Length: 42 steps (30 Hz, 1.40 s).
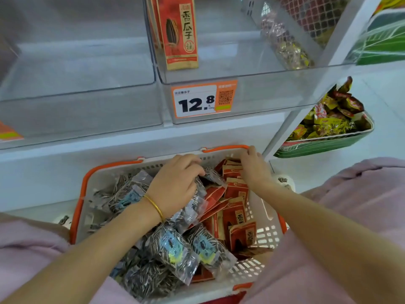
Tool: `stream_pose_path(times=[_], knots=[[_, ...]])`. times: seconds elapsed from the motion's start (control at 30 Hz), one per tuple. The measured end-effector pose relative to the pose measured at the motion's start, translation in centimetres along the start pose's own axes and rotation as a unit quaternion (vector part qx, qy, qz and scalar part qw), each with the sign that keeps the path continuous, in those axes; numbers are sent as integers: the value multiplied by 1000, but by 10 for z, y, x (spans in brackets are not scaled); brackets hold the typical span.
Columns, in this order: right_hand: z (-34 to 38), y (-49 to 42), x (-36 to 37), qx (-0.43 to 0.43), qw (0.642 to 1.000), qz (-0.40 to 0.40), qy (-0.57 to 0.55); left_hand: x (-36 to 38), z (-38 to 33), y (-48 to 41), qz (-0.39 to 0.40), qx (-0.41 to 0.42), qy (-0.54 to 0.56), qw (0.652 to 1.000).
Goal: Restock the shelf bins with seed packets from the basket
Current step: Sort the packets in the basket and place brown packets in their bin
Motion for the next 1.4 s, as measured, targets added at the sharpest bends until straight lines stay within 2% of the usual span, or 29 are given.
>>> stream_pose_path(times=[0.17,0.37,0.47,0.57,0.63,0.7,0.87,1.0,1.13,1.2,1.27,1.3,1.4], knots=[[-4,-1,3,-20,1000,-6,15,4,-4,0,-1,-2,9,1000],[1,3,3,-67,991,-7,114,0,-6,-3,-3,0,9,1000],[11,5,-19,-111,986,-34,121,0,-3,-4,-4,-8,17,1000],[25,16,-51,-162,980,-25,114,3,3,-9,10,-41,58,997],[29,27,-80,-200,972,-62,103,3,6,-13,25,-78,98,992],[26,36,-108,-224,970,-79,48,3,8,-17,37,-109,150,982],[20,53,-160,-284,941,-33,-180,-4,-5,-31,38,-115,297,947],[14,52,-163,-203,910,60,-357,-14,-10,-33,6,-125,408,905],[3,51,-156,-85,842,51,-530,-25,-6,-28,-55,-157,410,897],[3,55,-133,-40,824,139,-548,-33,-7,-26,-86,-166,406,895],[15,71,-108,-53,803,272,-528,-38,-5,-24,-108,-167,416,887],[21,78,-101,-73,795,304,-519,-39,-4,-24,-108,-166,415,888],[18,79,-102,-100,766,293,-563,-43,-2,-21,-101,-159,400,897]])
Point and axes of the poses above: each hand's wrist, its own y-axis away from the middle knuckle, its own x-axis out of the palm, z = x × y, the point moved 7 cm from there along -y, towards the middle knuckle, and after that the axes turned 11 degrees about x, right-handed, at the moved point
